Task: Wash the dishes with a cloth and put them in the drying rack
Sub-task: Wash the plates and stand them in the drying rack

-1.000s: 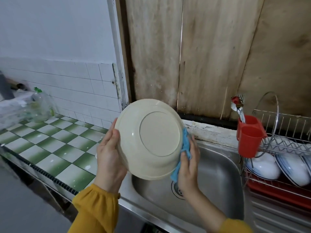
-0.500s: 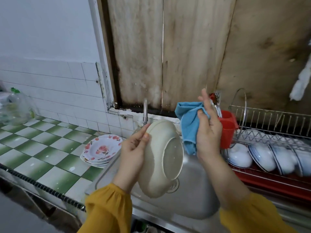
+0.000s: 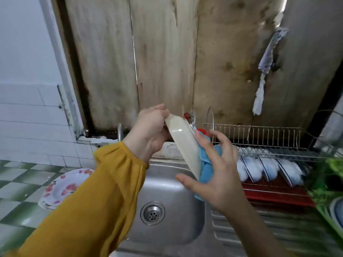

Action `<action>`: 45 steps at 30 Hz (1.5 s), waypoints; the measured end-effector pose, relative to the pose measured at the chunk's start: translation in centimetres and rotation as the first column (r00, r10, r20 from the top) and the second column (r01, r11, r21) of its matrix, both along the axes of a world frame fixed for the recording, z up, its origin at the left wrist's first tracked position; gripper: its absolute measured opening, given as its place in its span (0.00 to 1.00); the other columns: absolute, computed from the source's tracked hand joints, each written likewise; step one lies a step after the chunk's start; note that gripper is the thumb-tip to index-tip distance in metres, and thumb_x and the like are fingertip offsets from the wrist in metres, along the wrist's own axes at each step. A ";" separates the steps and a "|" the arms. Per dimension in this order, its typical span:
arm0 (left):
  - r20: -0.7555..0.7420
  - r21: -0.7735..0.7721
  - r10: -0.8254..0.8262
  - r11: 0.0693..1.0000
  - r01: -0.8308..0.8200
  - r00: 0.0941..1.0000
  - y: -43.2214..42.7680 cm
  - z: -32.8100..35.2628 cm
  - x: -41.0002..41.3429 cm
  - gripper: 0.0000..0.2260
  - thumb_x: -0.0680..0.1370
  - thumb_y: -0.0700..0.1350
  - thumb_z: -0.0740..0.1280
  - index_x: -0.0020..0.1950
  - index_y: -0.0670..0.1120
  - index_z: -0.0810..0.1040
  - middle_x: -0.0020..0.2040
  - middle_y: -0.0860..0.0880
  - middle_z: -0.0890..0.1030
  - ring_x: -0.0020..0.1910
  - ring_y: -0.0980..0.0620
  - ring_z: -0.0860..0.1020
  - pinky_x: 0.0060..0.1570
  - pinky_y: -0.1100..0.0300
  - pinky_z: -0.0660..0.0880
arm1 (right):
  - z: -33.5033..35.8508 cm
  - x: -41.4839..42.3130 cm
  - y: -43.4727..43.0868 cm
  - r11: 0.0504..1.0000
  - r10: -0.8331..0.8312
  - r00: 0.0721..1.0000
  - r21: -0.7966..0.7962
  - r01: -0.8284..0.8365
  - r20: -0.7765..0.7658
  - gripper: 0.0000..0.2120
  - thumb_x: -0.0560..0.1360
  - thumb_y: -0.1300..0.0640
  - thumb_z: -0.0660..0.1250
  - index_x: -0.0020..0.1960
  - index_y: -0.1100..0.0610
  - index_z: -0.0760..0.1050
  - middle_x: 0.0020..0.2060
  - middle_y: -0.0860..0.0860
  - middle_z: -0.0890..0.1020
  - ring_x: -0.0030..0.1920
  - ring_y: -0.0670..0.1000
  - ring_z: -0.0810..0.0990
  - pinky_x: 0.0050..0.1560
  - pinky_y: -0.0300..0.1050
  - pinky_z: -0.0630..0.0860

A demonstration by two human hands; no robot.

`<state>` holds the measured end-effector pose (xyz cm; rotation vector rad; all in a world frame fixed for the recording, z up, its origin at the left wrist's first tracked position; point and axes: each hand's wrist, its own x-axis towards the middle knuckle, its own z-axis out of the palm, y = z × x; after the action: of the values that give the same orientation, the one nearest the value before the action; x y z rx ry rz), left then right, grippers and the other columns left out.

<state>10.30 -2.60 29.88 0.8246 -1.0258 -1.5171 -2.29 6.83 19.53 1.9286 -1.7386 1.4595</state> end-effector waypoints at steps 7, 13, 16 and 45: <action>0.087 -0.001 -0.288 0.957 0.290 0.954 0.6 3.7 -6.4 0.10 0.83 0.37 0.57 0.42 0.39 0.69 0.32 0.43 0.73 0.22 0.52 0.76 0.21 0.60 0.76 | 1.9 -3.7 1.3 0.906 -0.344 0.933 -0.300 0.298 -0.111 0.28 0.69 0.45 0.62 0.70 0.43 0.70 0.66 0.54 0.71 0.58 0.56 0.65 0.41 0.53 0.78; 0.172 -0.043 -0.528 0.840 0.541 0.832 0.5 4.6 -10.5 0.11 0.84 0.43 0.59 0.48 0.36 0.72 0.30 0.42 0.80 0.28 0.48 0.81 0.29 0.54 0.81 | 3.0 -5.4 1.8 0.790 -0.452 0.892 -0.459 0.406 0.011 0.22 0.71 0.56 0.59 0.64 0.56 0.79 0.61 0.56 0.77 0.55 0.58 0.67 0.53 0.39 0.64; 0.176 -0.038 -0.531 0.838 0.545 0.829 -0.1 3.8 -12.3 0.16 0.83 0.43 0.61 0.69 0.38 0.70 0.59 0.34 0.77 0.45 0.39 0.80 0.36 0.47 0.82 | 3.6 -6.6 1.0 0.749 -0.491 0.866 -0.463 0.474 0.092 0.22 0.71 0.58 0.58 0.63 0.57 0.79 0.58 0.57 0.79 0.54 0.56 0.66 0.52 0.31 0.59; 0.759 -0.590 0.550 0.353 0.726 0.348 -13.2 -6.9 -12.3 0.31 0.81 0.58 0.59 0.80 0.53 0.52 0.79 0.57 0.53 0.78 0.56 0.49 0.76 0.52 0.52 | 3.0 -11.5 -13.8 0.745 -0.585 0.791 -0.268 0.611 0.178 0.25 0.71 0.52 0.54 0.63 0.54 0.79 0.55 0.55 0.79 0.55 0.60 0.72 0.38 0.58 0.79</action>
<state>-2.01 -15.79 23.00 0.6432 -2.6093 0.0525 -13.84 -6.96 22.52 1.0111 -1.7856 1.4468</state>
